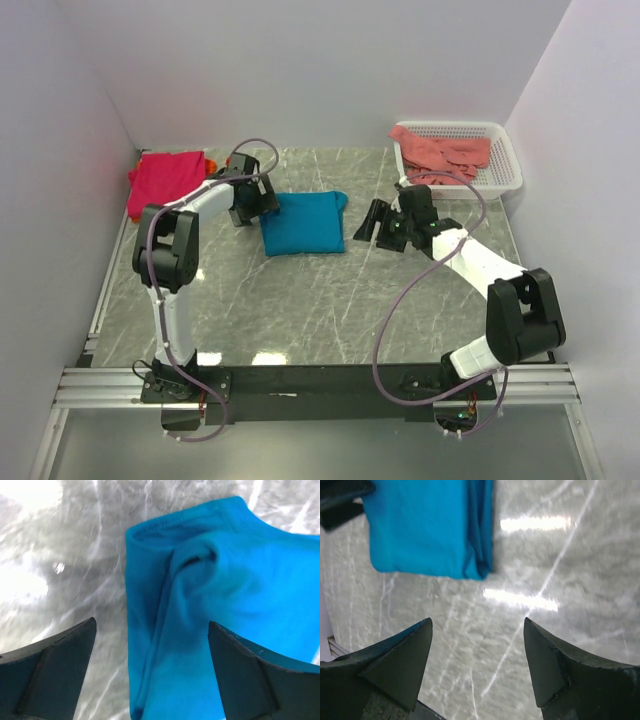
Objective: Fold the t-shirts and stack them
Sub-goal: Neatly place the folded tshirt to the corner
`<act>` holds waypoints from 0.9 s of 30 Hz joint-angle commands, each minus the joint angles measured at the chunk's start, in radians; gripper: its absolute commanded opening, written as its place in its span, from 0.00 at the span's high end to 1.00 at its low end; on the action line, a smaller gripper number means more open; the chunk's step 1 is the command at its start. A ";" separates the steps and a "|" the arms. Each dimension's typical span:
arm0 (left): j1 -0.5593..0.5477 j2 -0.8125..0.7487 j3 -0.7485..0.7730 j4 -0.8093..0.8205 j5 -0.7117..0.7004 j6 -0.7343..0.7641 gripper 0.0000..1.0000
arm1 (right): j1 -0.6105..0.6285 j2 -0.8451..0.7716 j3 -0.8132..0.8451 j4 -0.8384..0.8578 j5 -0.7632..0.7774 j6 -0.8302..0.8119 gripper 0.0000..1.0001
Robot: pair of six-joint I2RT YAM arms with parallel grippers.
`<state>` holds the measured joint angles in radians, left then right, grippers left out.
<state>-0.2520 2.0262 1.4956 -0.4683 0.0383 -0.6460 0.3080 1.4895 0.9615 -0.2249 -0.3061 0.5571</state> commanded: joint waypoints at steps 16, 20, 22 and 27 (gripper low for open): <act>-0.089 0.221 0.210 -0.113 -0.175 0.065 0.91 | 0.002 -0.153 -0.141 0.027 0.093 -0.056 0.20; -0.098 0.210 0.253 -0.162 -0.299 0.103 0.99 | 0.000 -0.164 -0.150 0.004 0.140 -0.077 0.20; -0.098 0.181 0.265 -0.168 -0.444 0.123 0.99 | 0.000 -0.173 -0.162 0.006 0.159 -0.085 0.20; -0.098 0.091 0.247 -0.086 -0.707 0.281 0.99 | -0.001 -0.178 -0.172 0.010 0.194 -0.102 0.20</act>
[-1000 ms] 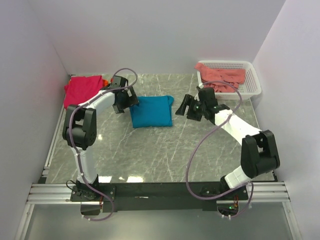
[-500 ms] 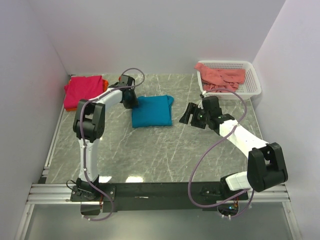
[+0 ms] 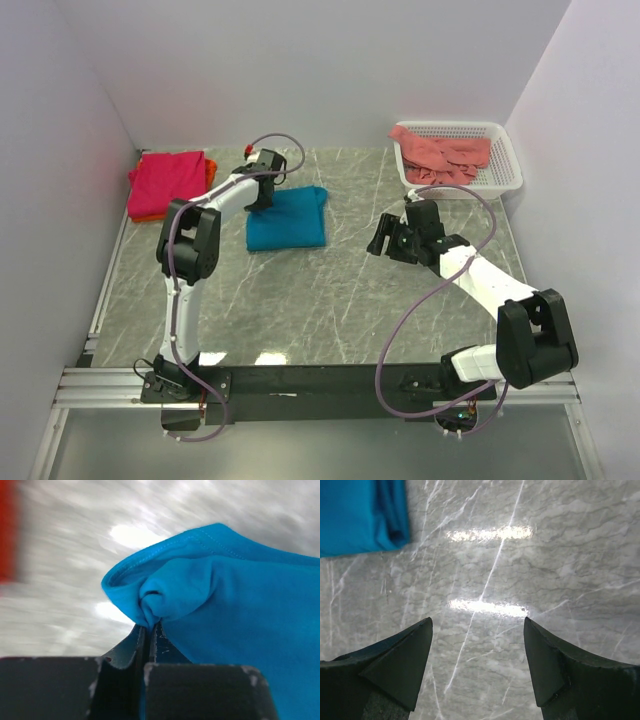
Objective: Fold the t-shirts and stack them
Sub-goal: Neatly place the folded tshirt to the corner
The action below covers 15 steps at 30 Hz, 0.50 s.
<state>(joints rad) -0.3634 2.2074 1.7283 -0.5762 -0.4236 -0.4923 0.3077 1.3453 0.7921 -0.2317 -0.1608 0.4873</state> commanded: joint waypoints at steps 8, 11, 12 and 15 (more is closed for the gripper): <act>0.083 -0.204 -0.013 0.211 -0.389 0.401 0.99 | -0.005 -0.023 -0.007 0.032 0.066 -0.052 0.20; 0.132 -0.228 0.008 0.248 -0.385 0.458 0.99 | -0.004 -0.008 0.002 0.029 0.079 -0.056 0.20; 0.139 -0.232 0.017 0.256 -0.382 0.472 0.99 | -0.004 -0.008 0.006 0.031 0.076 -0.055 0.20; 0.168 -0.250 0.019 0.300 -0.324 0.541 0.99 | -0.004 0.003 0.007 0.034 0.072 -0.058 0.20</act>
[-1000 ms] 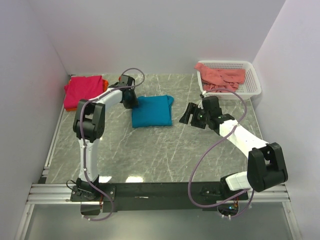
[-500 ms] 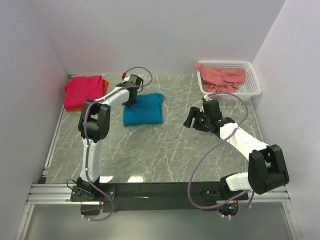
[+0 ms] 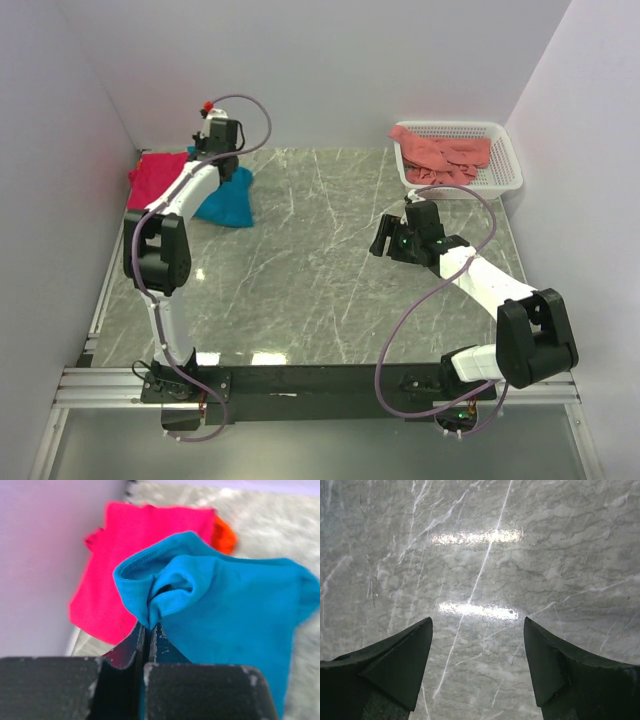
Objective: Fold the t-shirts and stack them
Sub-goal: Neatly place the folded tshirt to the corner
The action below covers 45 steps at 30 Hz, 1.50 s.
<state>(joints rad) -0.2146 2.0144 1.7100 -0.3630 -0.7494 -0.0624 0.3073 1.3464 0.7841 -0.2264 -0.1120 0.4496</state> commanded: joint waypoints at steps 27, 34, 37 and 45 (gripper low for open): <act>0.164 -0.068 0.292 0.022 0.240 0.262 1.00 | -0.004 0.023 0.029 0.025 0.041 -0.020 0.20; 0.236 0.024 0.246 0.024 0.357 0.259 1.00 | -0.004 0.039 0.035 0.009 0.066 -0.022 0.20; 0.251 0.076 0.241 0.071 0.300 0.272 1.00 | -0.004 0.045 0.038 0.009 0.069 -0.020 0.20; 0.342 0.247 0.339 0.127 0.233 0.246 0.99 | -0.004 0.057 0.052 -0.004 0.092 -0.022 0.20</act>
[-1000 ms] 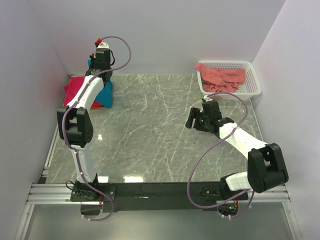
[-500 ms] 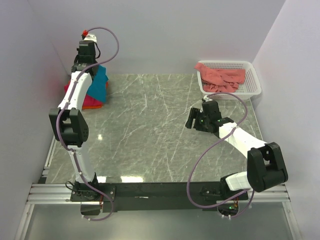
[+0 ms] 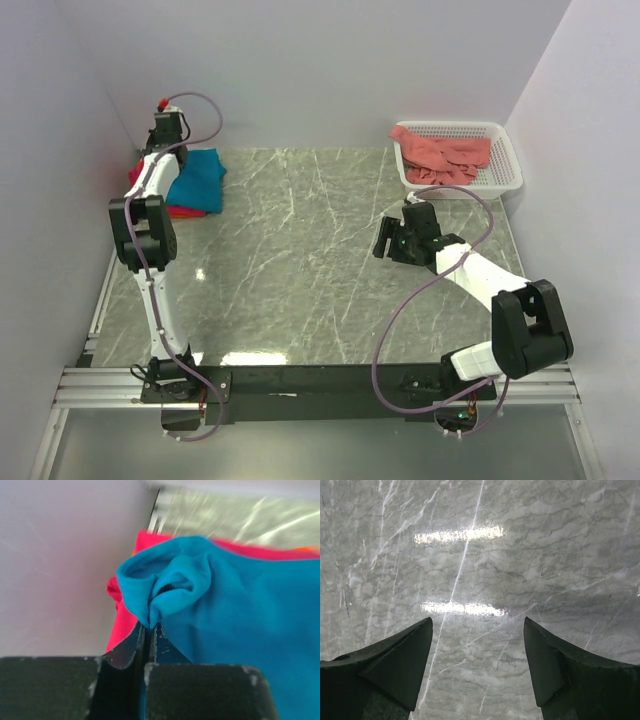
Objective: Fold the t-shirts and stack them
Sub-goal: Neatly place the folded tshirt to the corner, then reset both grippers
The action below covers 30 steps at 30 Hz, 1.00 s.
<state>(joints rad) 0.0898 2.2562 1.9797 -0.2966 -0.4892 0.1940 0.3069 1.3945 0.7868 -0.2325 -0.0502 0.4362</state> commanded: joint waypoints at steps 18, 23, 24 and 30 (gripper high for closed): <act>0.054 -0.257 0.205 -0.242 0.113 -0.556 0.01 | -0.002 -0.169 0.040 -0.042 0.073 0.036 0.20; -0.027 -0.507 -0.054 -0.254 0.226 -0.764 0.01 | -0.002 -0.291 0.006 -0.053 0.099 0.053 0.19; -0.056 -0.539 -0.099 -0.254 0.216 -0.783 0.01 | -0.002 -0.311 0.000 -0.059 0.111 0.056 0.19; -0.396 -0.774 -0.490 -0.280 0.023 -0.961 0.01 | 0.000 -0.482 -0.070 -0.039 0.173 0.061 0.18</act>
<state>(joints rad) -0.1841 1.4906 1.6478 -0.5068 -0.3992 -0.6174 0.3069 0.9771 0.7471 -0.2832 0.0547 0.4858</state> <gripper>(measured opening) 0.995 0.822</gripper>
